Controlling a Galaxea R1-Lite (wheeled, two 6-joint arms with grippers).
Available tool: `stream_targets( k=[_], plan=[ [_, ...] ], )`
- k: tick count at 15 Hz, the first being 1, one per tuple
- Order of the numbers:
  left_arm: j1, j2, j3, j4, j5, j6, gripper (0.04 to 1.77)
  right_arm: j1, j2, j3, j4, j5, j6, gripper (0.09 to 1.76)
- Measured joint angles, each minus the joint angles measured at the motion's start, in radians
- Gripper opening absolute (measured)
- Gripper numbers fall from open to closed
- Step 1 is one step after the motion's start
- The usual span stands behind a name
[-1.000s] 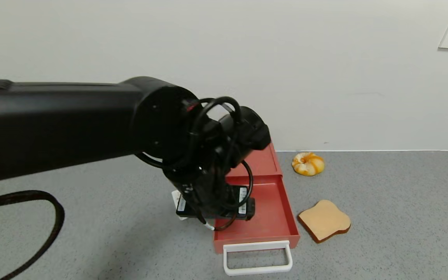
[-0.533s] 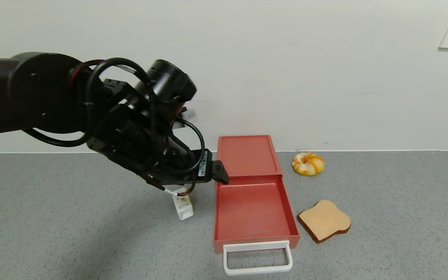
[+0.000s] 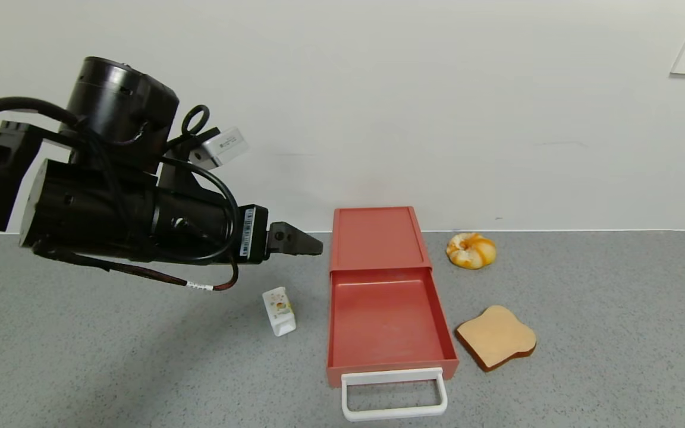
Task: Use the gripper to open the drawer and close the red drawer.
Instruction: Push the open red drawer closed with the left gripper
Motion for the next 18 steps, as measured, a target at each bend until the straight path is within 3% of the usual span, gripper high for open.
stream_targets(
  k=[1, 3, 18],
  plan=[
    [0.007, -0.018, 0.042, -0.072, -0.008, 0.005, 1.72, 0.000, 0.000, 0.000, 0.000, 0.000, 0.000, 1.71],
    [0.011, -0.043, 0.086, -0.116, -0.013, 0.007, 1.72, 0.000, 0.000, 0.000, 0.000, 0.000, 0.000, 1.71],
    [0.013, -0.064, 0.097, -0.108, -0.003, 0.001, 1.72, 0.000, 0.000, 0.000, 0.000, 0.000, 0.000, 1.71]
  ],
)
